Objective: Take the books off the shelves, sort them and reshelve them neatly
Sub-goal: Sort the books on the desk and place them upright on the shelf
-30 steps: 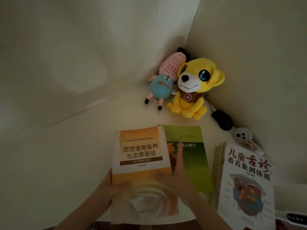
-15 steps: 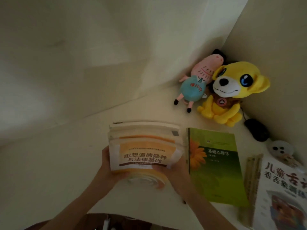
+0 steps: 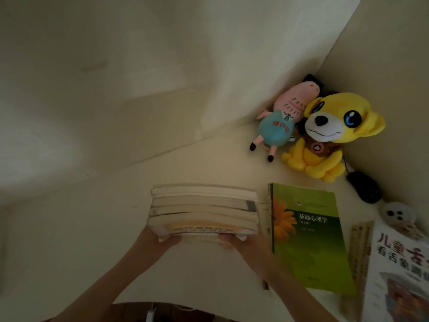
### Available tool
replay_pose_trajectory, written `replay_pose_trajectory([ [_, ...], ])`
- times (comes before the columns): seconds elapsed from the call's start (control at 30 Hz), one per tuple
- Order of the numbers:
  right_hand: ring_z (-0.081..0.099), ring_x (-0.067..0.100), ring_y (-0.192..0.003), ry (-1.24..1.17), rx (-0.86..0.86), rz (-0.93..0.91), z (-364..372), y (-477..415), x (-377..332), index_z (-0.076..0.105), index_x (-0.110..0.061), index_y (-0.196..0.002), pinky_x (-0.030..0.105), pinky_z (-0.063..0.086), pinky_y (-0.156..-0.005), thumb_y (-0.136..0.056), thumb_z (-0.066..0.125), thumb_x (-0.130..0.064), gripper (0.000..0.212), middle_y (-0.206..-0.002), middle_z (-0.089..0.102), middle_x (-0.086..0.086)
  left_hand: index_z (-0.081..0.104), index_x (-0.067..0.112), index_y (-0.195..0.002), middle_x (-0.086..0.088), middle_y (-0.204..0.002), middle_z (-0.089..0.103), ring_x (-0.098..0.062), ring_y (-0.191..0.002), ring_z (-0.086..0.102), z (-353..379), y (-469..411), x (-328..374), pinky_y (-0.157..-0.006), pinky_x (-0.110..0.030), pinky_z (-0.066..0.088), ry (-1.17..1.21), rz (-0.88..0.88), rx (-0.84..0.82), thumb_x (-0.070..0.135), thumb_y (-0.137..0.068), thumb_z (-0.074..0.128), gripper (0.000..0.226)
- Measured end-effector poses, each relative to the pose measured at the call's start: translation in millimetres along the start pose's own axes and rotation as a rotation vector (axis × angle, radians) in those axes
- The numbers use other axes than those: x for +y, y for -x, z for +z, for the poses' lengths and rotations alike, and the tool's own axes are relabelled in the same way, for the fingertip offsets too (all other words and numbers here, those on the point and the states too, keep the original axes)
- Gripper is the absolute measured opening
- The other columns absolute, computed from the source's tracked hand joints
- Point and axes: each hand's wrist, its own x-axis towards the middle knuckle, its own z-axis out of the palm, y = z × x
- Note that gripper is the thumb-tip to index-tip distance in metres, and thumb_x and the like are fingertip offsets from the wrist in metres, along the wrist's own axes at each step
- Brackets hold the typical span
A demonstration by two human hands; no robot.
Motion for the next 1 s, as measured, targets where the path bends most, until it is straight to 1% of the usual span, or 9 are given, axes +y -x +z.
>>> replay_pose_trajectory([
  [0.07, 0.066, -0.007, -0.089, 0.006, 0.012, -0.044, 0, -1, -2, 0.052, -0.001, -0.127, 0.007, 0.048, -0.070, -0.076, 0.075, -0.001, 0.056, -0.095, 0.069, -0.028, 0.054, 0.039, -0.119, 0.028, -0.107, 0.065, 0.011, -0.102, 0.057, -4, 1, 2, -0.092, -0.021, 0.048, -0.001, 0.009, -0.043, 0.021, -0.075, 0.078, 0.053],
  [0.13, 0.066, -0.005, -0.094, 0.039, 0.022, -0.037, -2, -6, -2, 0.053, -0.005, -0.128, 0.011, 0.050, -0.075, -0.072, 0.082, -0.012, 0.063, -0.099, 0.070, -0.026, 0.049, 0.019, -0.131, 0.012, -0.120, 0.062, 0.005, -0.109, 0.056, -10, -1, 4, -0.098, -0.027, 0.047, -0.010, 0.033, -0.054, 0.052, -0.058, 0.077, 0.085],
  [0.23, 0.062, 0.009, -0.111, 0.132, -0.020, -0.006, -9, -20, -8, 0.043, -0.019, -0.138, 0.039, 0.053, -0.093, -0.059, 0.085, -0.053, 0.096, -0.120, 0.066, -0.012, 0.034, 0.006, -0.138, 0.010, -0.122, 0.055, 0.014, -0.104, 0.055, -14, -9, 13, -0.084, -0.009, 0.047, 0.059, 0.077, -0.081, 0.071, -0.040, 0.077, 0.125],
  [0.33, 0.057, 0.015, -0.118, 0.173, -0.107, 0.022, -15, -40, -17, 0.033, -0.028, -0.138, 0.048, 0.050, -0.095, -0.057, 0.084, -0.055, 0.100, -0.128, 0.058, -0.010, 0.017, 0.014, -0.142, 0.008, -0.127, 0.047, 0.017, -0.099, 0.056, -12, -15, 25, -0.073, -0.008, 0.049, 0.119, 0.085, -0.107, 0.036, -0.054, 0.089, 0.115],
  [0.43, 0.058, 0.016, -0.117, 0.124, -0.149, 0.163, -14, -60, -24, 0.036, -0.022, -0.137, 0.045, 0.052, -0.095, -0.048, 0.088, -0.058, 0.109, -0.128, 0.058, -0.006, 0.021, 0.024, -0.143, 0.010, -0.125, 0.051, 0.004, -0.104, 0.060, -8, -19, 24, -0.069, -0.011, 0.051, 0.145, -0.008, -0.127, -0.007, -0.076, 0.069, 0.088],
  [0.6, 0.063, 0.024, -0.107, 0.147, -0.216, 0.444, -3, -75, -23, 0.053, -0.013, -0.129, 0.040, 0.058, -0.079, -0.071, 0.079, -0.046, 0.072, -0.123, 0.063, 0.005, 0.049, 0.025, -0.130, 0.003, -0.112, 0.064, -0.018, -0.095, 0.065, -14, -30, 8, -0.065, -0.029, 0.054, 0.167, -0.327, -0.097, 0.043, -0.056, 0.078, 0.081],
  [0.73, 0.063, 0.027, -0.107, 0.131, -0.144, 0.514, 11, -83, -20, 0.056, -0.012, -0.127, 0.046, 0.054, -0.088, -0.080, 0.073, -0.043, 0.059, -0.121, 0.065, 0.009, 0.054, 0.023, -0.128, -0.003, -0.113, 0.066, -0.022, -0.096, 0.066, -14, -40, 0, -0.076, -0.039, 0.056, 0.133, -0.394, -0.075, 0.043, -0.072, 0.078, 0.064],
  [0.87, 0.062, 0.029, -0.108, 0.139, -0.105, 0.478, 20, -89, -19, 0.057, -0.009, -0.125, 0.050, 0.053, -0.090, -0.079, 0.071, -0.047, 0.062, -0.122, 0.063, 0.011, 0.054, 0.023, -0.126, 0.001, -0.109, 0.067, -0.020, -0.093, 0.066, -15, -44, -3, -0.070, -0.035, 0.054, 0.128, -0.401, -0.057, 0.031, -0.084, 0.067, 0.044],
  [1.0, 0.027, 0.031, -0.130, 0.605, -0.046, 0.361, 16, -87, -20, 0.042, -0.005, -0.134, 0.039, 0.035, -0.104, -0.082, 0.065, -0.053, 0.075, -0.137, 0.030, 0.012, 0.050, 0.024, -0.131, -0.005, -0.118, 0.062, -0.021, -0.098, 0.062, -10, -45, -10, -0.069, -0.032, 0.054, 0.001, -0.398, -0.032, 0.039, -0.072, 0.075, 0.065],
])
